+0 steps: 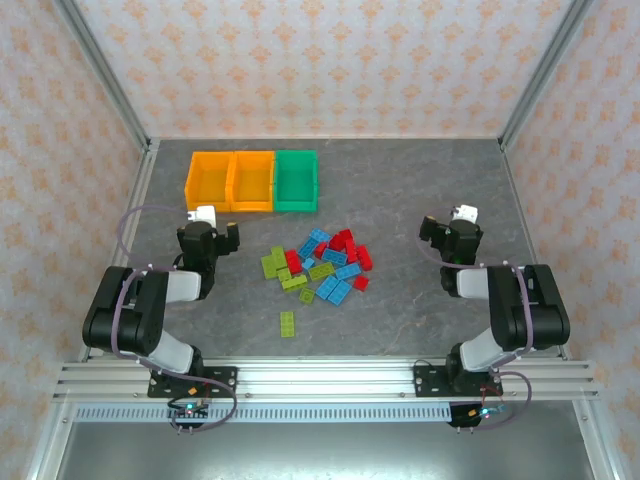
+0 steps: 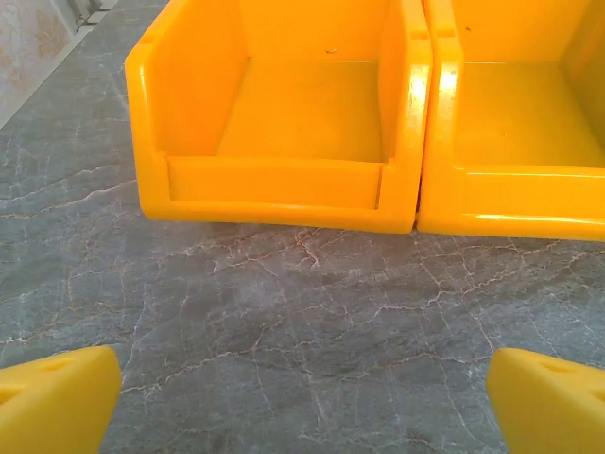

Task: Sort the legos into containers by color

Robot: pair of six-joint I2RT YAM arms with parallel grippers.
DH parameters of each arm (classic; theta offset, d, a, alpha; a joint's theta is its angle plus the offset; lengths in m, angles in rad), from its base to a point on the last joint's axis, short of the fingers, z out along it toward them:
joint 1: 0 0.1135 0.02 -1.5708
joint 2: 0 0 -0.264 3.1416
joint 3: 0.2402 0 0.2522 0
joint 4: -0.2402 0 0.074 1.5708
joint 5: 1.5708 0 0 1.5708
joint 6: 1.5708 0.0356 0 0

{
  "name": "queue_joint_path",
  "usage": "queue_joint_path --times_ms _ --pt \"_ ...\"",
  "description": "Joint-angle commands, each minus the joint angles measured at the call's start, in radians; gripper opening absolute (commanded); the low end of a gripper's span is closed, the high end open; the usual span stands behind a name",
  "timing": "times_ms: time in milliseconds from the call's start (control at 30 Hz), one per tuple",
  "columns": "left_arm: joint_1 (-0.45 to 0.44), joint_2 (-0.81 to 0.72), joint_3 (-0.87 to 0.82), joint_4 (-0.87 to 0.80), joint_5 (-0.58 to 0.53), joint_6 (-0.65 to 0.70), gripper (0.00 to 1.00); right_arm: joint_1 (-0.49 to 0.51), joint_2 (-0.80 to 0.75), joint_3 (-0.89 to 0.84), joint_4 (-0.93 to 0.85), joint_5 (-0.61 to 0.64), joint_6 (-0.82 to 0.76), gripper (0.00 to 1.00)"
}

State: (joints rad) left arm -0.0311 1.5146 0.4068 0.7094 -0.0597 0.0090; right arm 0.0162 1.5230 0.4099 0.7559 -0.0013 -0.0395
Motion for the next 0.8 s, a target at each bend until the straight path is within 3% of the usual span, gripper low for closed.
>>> queue_joint_path --times_ms 0,600,700,767 --pt "-0.007 -0.014 0.021 0.033 -0.004 0.007 1.00 -0.003 -0.006 0.020 -0.005 -0.012 -0.010 0.99" --pt "-0.007 -0.014 0.020 0.035 -0.004 0.007 1.00 -0.001 -0.023 0.016 -0.003 -0.018 -0.014 0.99" --pt "-0.010 -0.040 0.044 -0.023 -0.033 -0.002 0.98 0.007 -0.168 0.093 -0.279 0.022 0.016 0.99" --pt "-0.025 -0.085 0.051 -0.071 -0.091 -0.008 0.98 0.008 -0.252 0.150 -0.464 0.117 0.142 0.99"
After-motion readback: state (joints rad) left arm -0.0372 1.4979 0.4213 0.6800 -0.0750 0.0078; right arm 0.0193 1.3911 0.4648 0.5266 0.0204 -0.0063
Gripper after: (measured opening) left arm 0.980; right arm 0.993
